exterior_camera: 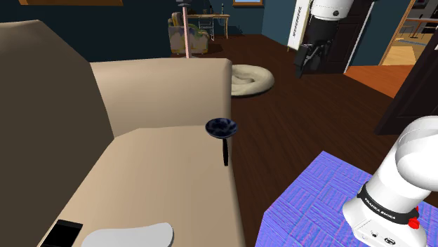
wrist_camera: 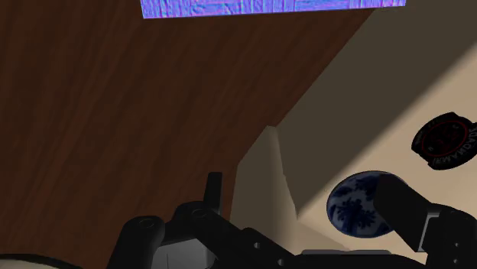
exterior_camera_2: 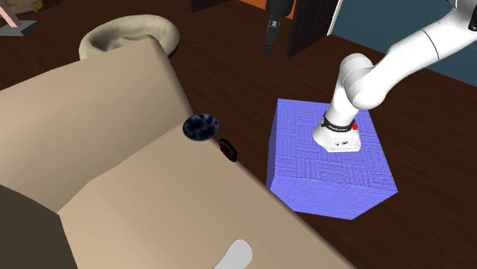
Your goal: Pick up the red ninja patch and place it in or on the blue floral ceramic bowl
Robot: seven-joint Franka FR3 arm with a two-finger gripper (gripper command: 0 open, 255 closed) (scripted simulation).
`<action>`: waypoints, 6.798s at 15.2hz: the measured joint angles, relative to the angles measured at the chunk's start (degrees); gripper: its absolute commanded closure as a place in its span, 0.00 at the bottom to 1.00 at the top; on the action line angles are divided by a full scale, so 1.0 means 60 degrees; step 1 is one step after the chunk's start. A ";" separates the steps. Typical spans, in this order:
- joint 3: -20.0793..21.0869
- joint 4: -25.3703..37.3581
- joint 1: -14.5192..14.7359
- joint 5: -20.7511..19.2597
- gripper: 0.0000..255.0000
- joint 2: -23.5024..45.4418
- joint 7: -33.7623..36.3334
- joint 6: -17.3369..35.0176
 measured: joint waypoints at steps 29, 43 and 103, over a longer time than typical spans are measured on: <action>0.5139 0.1451 -0.0545 0.0462 0.00 0.6749 1.0210 0.4264; 0.5194 0.1129 -0.0552 -0.0066 1.00 0.7489 1.0709 0.5189; 0.4028 0.5164 -0.1514 -0.0538 1.00 0.8792 0.8519 0.2433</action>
